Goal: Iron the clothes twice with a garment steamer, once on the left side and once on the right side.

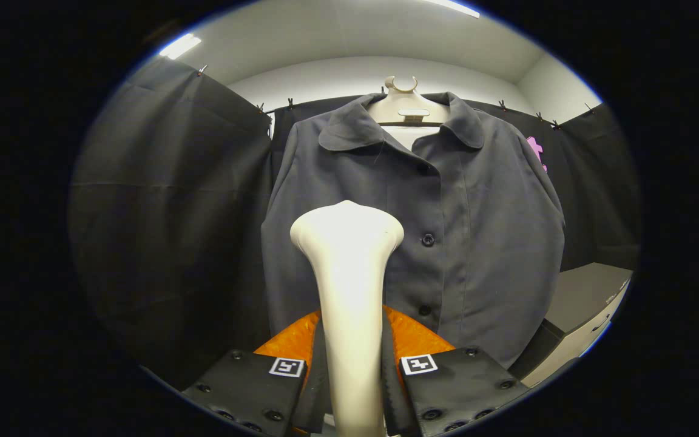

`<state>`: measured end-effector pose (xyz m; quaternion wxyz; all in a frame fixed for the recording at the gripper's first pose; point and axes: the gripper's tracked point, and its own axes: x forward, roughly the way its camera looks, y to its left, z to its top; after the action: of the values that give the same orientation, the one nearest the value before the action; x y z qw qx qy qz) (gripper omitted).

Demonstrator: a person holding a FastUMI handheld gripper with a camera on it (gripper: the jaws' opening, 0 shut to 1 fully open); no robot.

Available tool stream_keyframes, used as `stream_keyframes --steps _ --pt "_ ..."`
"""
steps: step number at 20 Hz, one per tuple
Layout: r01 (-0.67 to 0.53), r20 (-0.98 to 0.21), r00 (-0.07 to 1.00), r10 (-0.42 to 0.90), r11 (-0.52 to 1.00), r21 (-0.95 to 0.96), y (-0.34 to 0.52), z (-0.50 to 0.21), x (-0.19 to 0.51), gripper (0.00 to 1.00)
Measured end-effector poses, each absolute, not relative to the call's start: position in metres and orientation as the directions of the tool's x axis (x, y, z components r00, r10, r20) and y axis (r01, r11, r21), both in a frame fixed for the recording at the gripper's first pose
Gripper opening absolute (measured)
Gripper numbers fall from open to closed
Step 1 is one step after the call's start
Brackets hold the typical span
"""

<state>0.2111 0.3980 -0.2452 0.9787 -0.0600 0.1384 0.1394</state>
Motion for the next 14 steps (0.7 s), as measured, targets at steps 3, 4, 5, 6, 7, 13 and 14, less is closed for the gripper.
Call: stream_keyframes --steps 3,4,5,6,7,13,14 --pt "-0.286 -0.310 0.917 0.251 0.955 -0.075 0.393 -0.258 0.204 0.44" --pt "-0.286 -0.318 0.915 0.249 0.955 -0.074 0.389 -0.261 0.200 0.44" --pt "-0.285 -0.327 0.912 0.247 0.956 -0.073 0.387 -0.266 0.199 0.44" --pt "-0.285 -0.337 0.909 0.245 0.956 -0.073 0.383 -0.269 0.194 0.44" --pt "-0.284 -0.347 0.906 0.243 0.956 -0.074 0.381 -0.274 0.191 0.44" --pt "-0.285 -0.395 0.889 0.232 0.955 -0.078 0.370 -0.298 0.173 0.44" --pt "-0.284 -0.402 0.886 0.232 0.956 -0.076 0.370 -0.303 0.172 0.44"
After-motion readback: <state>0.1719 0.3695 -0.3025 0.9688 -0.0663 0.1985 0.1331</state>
